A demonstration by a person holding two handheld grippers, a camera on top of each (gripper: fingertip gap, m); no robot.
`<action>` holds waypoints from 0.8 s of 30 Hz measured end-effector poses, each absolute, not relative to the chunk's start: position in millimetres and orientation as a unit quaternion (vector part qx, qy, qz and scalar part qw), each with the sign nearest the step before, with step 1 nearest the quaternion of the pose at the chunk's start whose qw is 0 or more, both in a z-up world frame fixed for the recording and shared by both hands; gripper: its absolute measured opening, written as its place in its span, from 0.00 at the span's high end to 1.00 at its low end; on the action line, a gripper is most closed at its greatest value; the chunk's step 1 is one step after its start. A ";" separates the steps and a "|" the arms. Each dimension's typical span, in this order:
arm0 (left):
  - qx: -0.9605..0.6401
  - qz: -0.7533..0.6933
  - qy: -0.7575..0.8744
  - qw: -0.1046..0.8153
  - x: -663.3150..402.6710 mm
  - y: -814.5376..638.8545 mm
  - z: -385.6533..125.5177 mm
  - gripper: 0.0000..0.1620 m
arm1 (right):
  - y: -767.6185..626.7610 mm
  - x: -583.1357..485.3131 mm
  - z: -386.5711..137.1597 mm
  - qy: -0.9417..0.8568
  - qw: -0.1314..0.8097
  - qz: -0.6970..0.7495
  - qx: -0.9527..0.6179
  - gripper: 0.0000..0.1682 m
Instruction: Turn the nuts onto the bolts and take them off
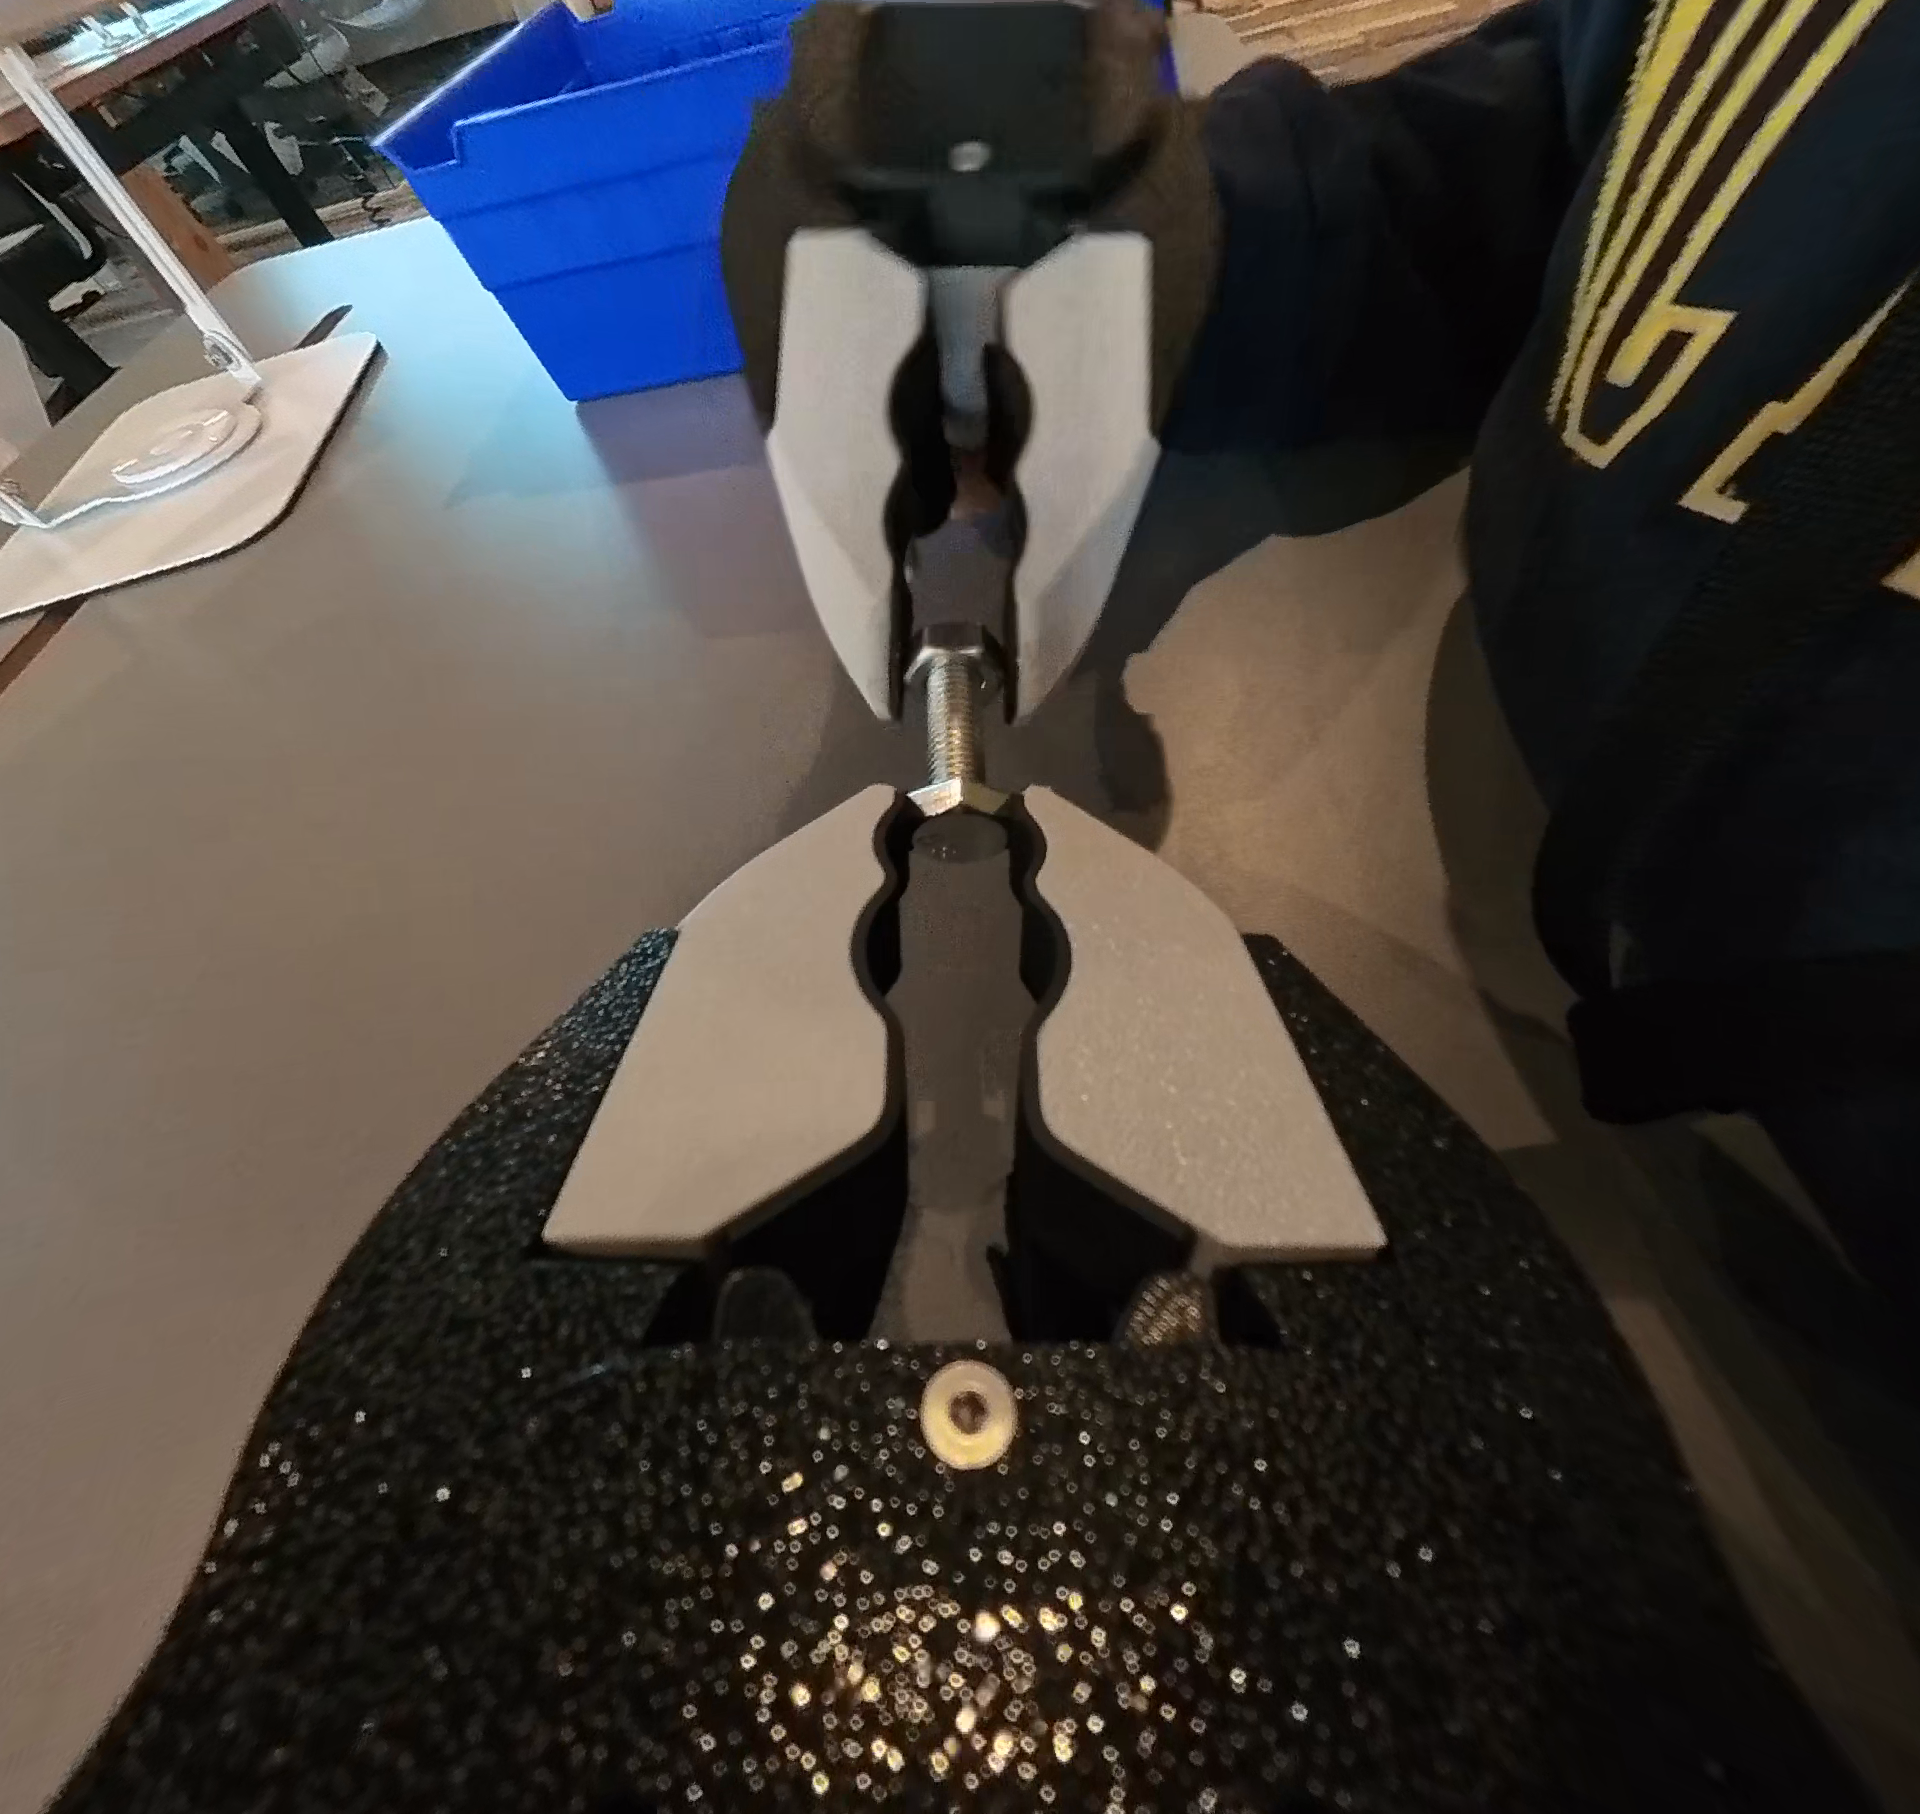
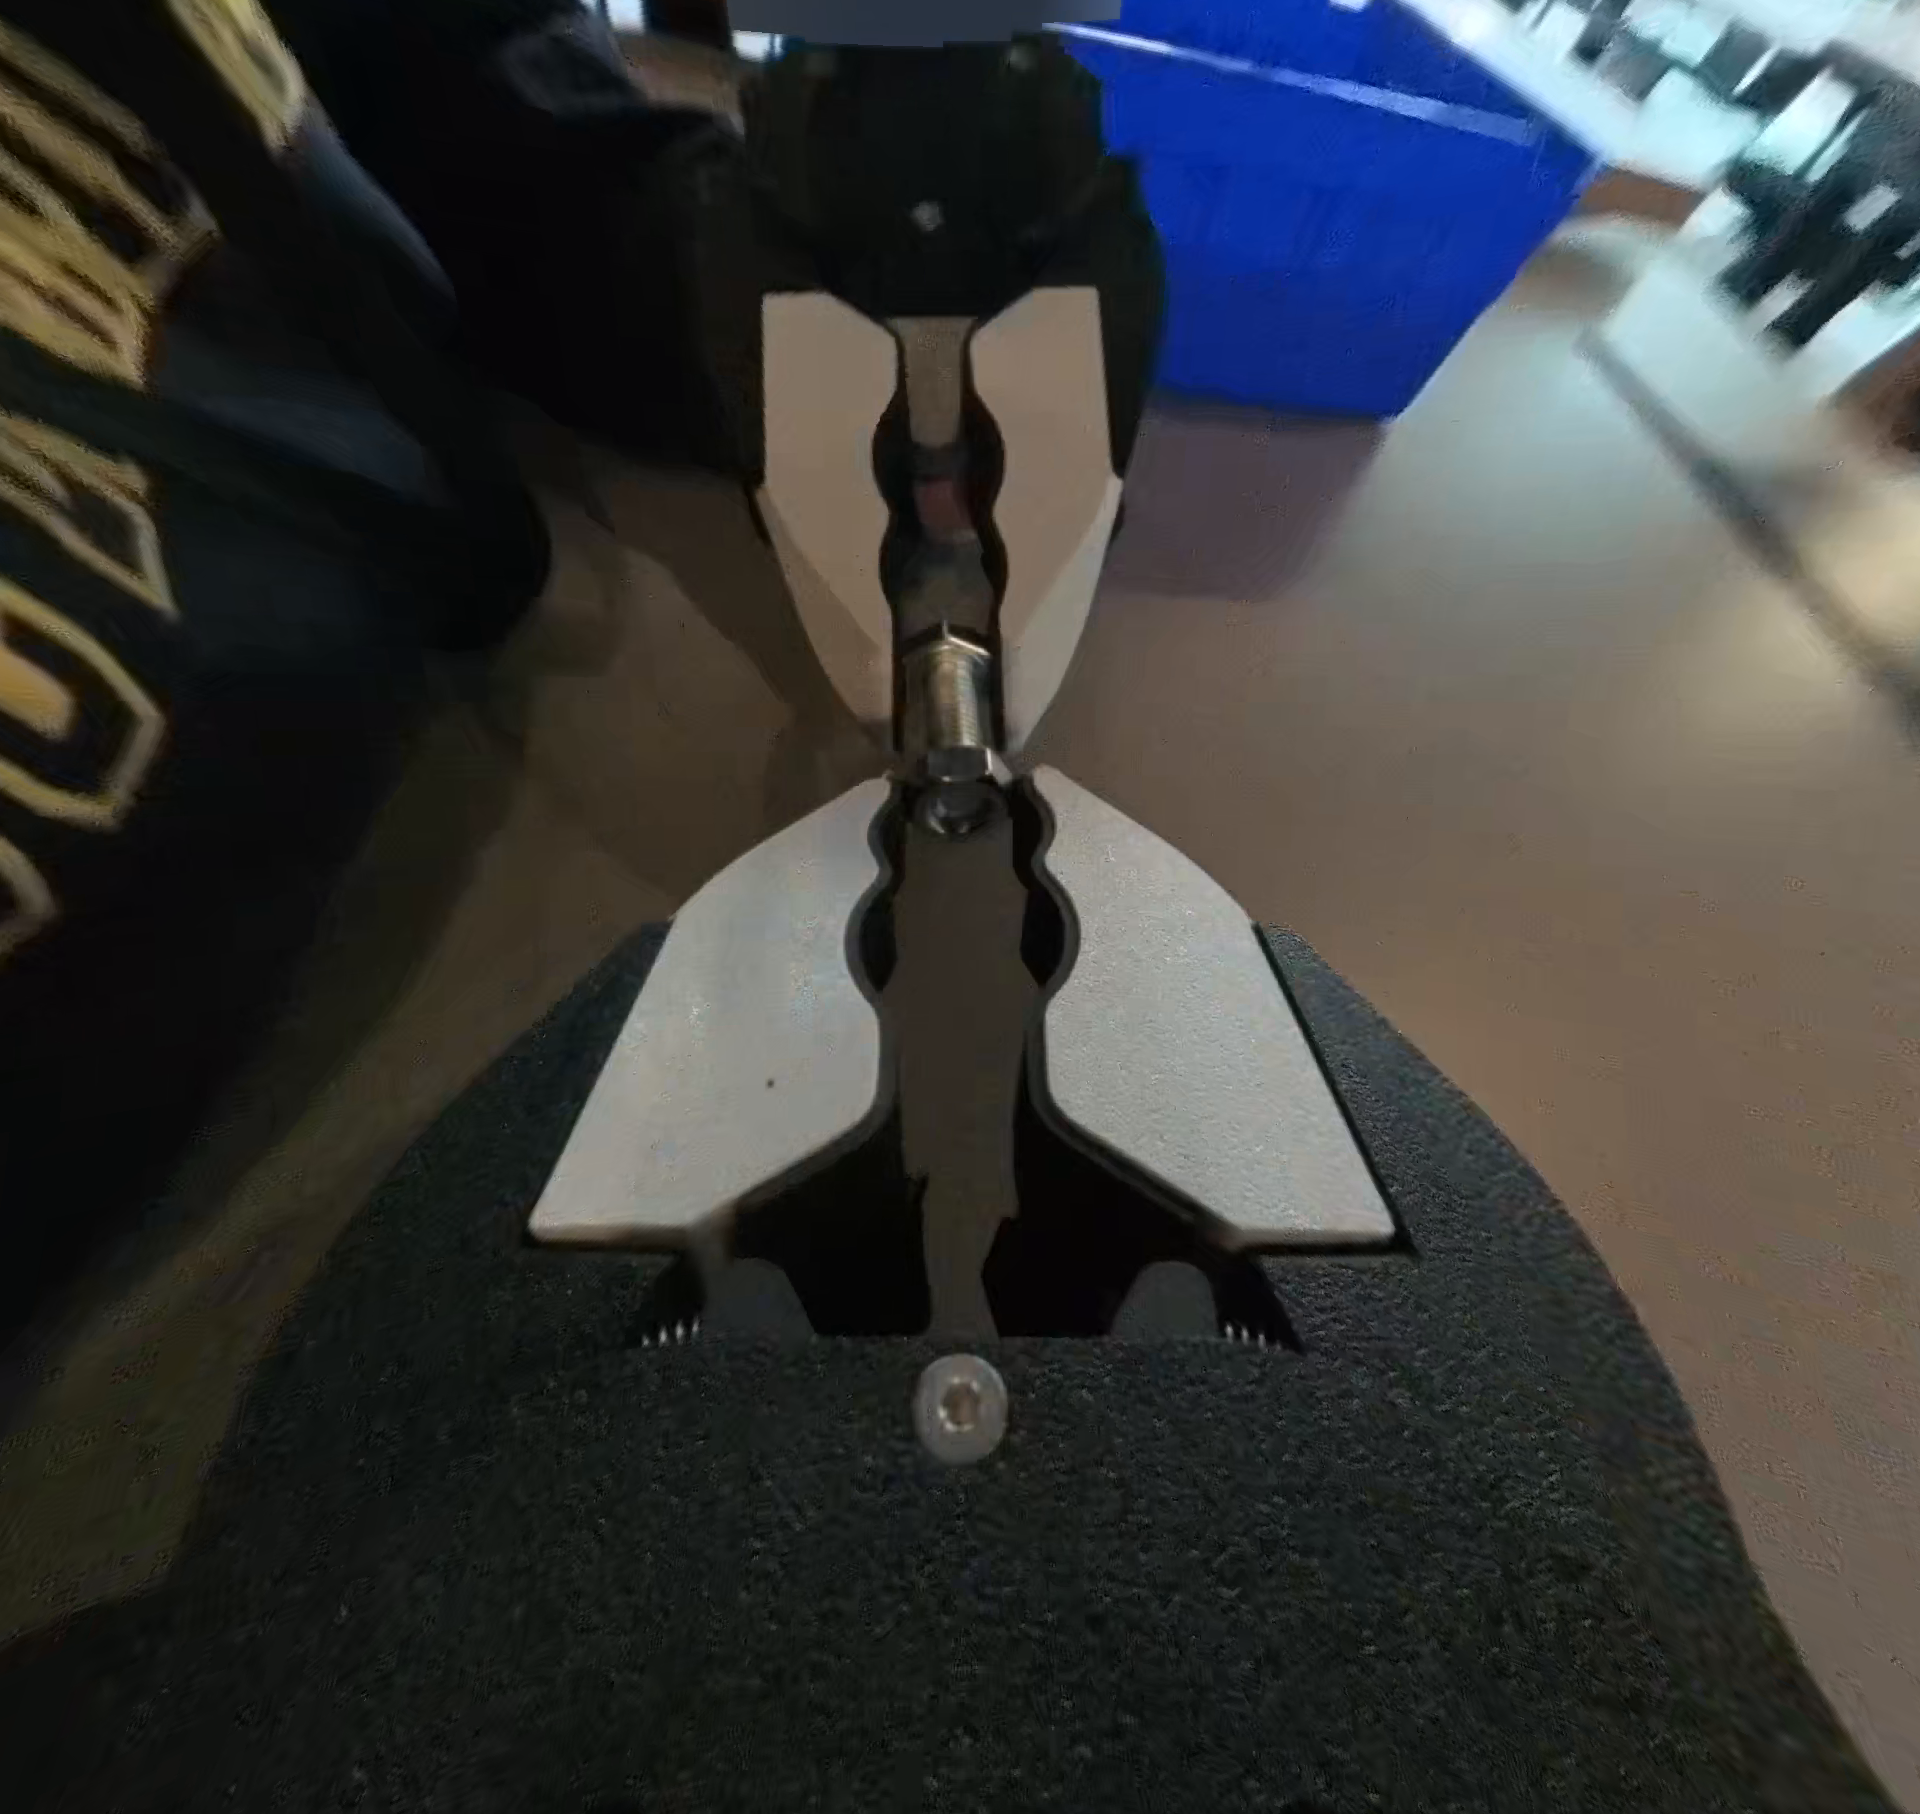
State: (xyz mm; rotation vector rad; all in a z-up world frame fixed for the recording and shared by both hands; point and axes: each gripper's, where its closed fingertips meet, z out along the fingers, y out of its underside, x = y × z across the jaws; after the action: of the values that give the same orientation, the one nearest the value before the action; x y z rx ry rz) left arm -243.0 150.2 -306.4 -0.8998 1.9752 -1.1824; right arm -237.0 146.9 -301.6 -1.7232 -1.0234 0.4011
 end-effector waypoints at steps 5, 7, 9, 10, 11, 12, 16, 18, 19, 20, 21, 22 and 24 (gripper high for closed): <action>-0.348 -0.457 0.750 0.328 -242.7 151.7 -305.0 0.89 | 152.0 -233.6 -299.6 -0.492 0.557 0.025 -0.668 0.88; -0.351 -0.459 0.746 0.330 -242.4 152.9 -303.9 0.89 | 153.1 -233.0 -297.9 -0.472 0.564 0.040 -0.676 0.88; -0.351 -0.458 0.747 0.331 -242.4 152.7 -304.1 0.89 | 153.8 -231.0 -295.4 -0.430 0.560 0.088 -0.703 0.81; -0.350 -0.455 0.748 0.334 -242.2 152.7 -304.6 0.89 | 154.0 -229.6 -295.6 -0.399 0.545 0.129 -0.726 0.77; -0.349 -0.452 0.749 0.336 -242.1 152.6 -305.1 0.89 | 152.9 -229.4 -296.6 -0.367 0.523 0.181 -0.747 0.74; -0.348 -0.451 0.750 0.337 -242.1 152.4 -305.3 0.89 | 150.9 -229.9 -297.5 -0.336 0.499 0.237 -0.762 0.73; -0.351 -0.450 0.746 0.342 -241.5 153.7 -304.5 0.89 | 136.6 -239.8 -298.4 -0.267 0.408 0.410 -0.771 0.75; -0.351 -0.450 0.746 0.342 -241.5 153.7 -304.5 0.89 | 132.3 -244.2 -301.9 -0.272 0.386 0.423 -0.774 0.78; -0.351 -0.449 0.747 0.342 -241.5 153.5 -304.8 0.89 | 131.6 -245.6 -303.5 -0.274 0.381 0.422 -0.776 0.78; -0.350 -0.448 0.748 0.342 -241.4 153.5 -305.0 0.89 | 131.9 -245.6 -304.2 -0.274 0.381 0.421 -0.777 0.78; -0.351 -0.448 0.748 0.342 -241.2 153.5 -305.1 0.89 | 132.5 -245.2 -303.3 -0.272 0.384 0.421 -0.775 0.78; -0.351 -0.448 0.748 0.341 -241.3 153.3 -305.2 0.89 | 133.7 -244.5 -301.6 -0.270 0.390 0.421 -0.773 0.78; -0.350 -0.447 0.750 0.339 -241.4 152.8 -305.8 0.89 | 135.7 -244.0 -297.6 -0.271 0.405 0.415 -0.768 0.76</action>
State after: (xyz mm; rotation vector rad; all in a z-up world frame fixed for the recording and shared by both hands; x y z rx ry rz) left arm -241.4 152.8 -305.8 -0.9108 1.9525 -1.1646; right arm -244.0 135.7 -297.6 -1.9379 -0.6846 1.0484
